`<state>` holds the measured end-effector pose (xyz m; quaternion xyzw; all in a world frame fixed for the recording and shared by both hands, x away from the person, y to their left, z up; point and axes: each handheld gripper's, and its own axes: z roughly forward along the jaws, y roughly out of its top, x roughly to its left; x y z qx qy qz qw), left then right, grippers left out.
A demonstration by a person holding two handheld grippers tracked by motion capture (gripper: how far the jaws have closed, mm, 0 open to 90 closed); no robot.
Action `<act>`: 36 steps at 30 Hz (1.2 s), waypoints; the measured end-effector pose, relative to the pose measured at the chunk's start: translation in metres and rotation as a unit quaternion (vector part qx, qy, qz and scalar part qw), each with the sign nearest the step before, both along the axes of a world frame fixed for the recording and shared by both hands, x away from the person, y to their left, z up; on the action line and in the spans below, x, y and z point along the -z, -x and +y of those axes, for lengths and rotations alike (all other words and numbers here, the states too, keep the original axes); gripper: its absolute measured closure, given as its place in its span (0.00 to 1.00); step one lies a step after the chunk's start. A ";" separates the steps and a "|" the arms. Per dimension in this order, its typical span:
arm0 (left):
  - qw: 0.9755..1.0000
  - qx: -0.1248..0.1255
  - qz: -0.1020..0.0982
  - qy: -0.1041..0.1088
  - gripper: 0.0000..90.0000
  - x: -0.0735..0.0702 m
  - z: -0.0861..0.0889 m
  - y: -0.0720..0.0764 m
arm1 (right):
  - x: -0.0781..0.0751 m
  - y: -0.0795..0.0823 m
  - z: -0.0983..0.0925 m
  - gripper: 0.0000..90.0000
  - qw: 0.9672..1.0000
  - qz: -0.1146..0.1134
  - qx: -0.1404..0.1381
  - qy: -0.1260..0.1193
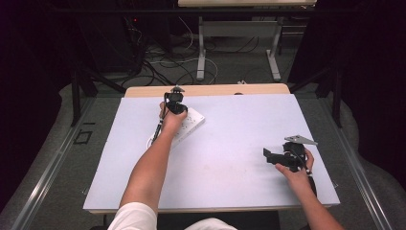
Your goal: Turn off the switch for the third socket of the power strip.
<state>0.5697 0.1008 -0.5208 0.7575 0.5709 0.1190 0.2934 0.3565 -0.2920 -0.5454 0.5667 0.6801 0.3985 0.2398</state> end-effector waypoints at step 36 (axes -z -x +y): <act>1.000 0.005 -0.015 -0.003 1.00 0.004 -0.001 0.001 | 0.000 0.000 0.000 0.03 1.000 0.001 -0.001 -0.001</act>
